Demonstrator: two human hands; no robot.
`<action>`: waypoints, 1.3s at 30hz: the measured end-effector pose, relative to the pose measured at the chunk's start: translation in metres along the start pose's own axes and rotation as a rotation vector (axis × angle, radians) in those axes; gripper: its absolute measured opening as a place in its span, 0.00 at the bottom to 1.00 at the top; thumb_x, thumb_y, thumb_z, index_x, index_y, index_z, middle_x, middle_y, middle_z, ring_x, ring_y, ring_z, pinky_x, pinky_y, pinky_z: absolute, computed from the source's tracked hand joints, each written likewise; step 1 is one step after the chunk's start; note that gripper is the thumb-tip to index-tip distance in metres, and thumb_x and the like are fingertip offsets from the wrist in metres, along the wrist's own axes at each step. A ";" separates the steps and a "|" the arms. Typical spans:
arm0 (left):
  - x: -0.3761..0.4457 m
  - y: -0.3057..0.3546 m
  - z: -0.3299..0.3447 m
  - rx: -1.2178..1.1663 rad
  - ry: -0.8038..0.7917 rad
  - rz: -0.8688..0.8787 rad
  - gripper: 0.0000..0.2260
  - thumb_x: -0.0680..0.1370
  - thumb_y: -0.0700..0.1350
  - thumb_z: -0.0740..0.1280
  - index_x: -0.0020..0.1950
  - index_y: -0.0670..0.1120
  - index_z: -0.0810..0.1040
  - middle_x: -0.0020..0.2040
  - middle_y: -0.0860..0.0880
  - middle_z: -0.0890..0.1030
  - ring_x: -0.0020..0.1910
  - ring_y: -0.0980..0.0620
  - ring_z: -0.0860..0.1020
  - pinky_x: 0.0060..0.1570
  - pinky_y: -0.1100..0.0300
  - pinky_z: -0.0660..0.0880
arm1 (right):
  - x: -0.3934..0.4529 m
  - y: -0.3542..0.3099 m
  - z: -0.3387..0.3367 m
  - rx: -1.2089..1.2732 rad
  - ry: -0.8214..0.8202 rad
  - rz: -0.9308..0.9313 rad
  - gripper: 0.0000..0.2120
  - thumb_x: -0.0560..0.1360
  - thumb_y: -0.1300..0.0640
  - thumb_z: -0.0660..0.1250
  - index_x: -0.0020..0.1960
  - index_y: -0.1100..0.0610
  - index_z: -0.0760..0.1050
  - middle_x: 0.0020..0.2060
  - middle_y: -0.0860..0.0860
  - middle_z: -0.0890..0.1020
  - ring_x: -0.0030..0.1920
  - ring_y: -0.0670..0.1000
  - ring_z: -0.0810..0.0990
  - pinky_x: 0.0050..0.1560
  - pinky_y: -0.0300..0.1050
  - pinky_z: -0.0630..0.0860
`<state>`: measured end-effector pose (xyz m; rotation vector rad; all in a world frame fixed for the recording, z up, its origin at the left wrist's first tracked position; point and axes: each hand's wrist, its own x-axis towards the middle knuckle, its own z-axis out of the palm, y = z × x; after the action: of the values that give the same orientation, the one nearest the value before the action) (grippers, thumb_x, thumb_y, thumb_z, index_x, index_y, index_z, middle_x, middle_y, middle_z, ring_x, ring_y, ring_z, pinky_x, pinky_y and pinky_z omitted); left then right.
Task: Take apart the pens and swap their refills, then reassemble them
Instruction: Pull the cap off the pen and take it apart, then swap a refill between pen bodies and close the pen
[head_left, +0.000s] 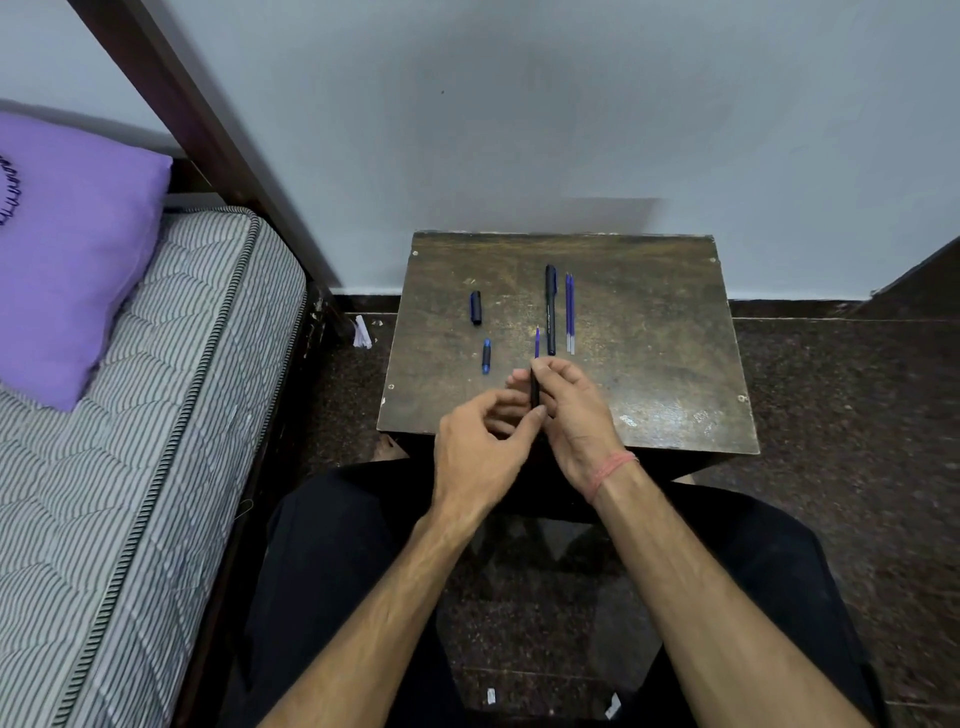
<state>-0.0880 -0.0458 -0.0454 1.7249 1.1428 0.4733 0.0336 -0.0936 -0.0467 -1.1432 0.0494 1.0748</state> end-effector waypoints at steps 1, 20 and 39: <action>0.000 0.002 0.000 -0.001 -0.002 0.006 0.13 0.74 0.59 0.80 0.56 0.56 0.90 0.43 0.62 0.89 0.42 0.65 0.87 0.48 0.63 0.85 | -0.001 0.001 0.002 -0.004 -0.003 0.002 0.04 0.87 0.59 0.68 0.54 0.56 0.78 0.46 0.54 0.89 0.42 0.51 0.88 0.41 0.48 0.88; 0.009 0.001 -0.001 -0.006 0.004 -0.104 0.09 0.72 0.58 0.83 0.46 0.56 0.89 0.37 0.63 0.88 0.36 0.65 0.87 0.46 0.57 0.87 | 0.032 -0.026 0.008 -0.230 0.229 -0.275 0.02 0.84 0.59 0.74 0.53 0.57 0.85 0.37 0.49 0.86 0.33 0.44 0.83 0.36 0.42 0.84; 0.028 0.016 0.030 -0.027 -0.085 -0.007 0.10 0.74 0.56 0.84 0.50 0.55 0.89 0.39 0.63 0.88 0.38 0.65 0.87 0.42 0.68 0.84 | 0.084 -0.111 -0.075 -1.106 0.606 -0.518 0.07 0.75 0.48 0.81 0.51 0.49 0.92 0.40 0.42 0.90 0.43 0.41 0.87 0.55 0.36 0.82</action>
<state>-0.0451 -0.0385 -0.0502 1.7013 1.0771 0.4053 0.1913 -0.0939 -0.0483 -2.2865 -0.3924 0.1866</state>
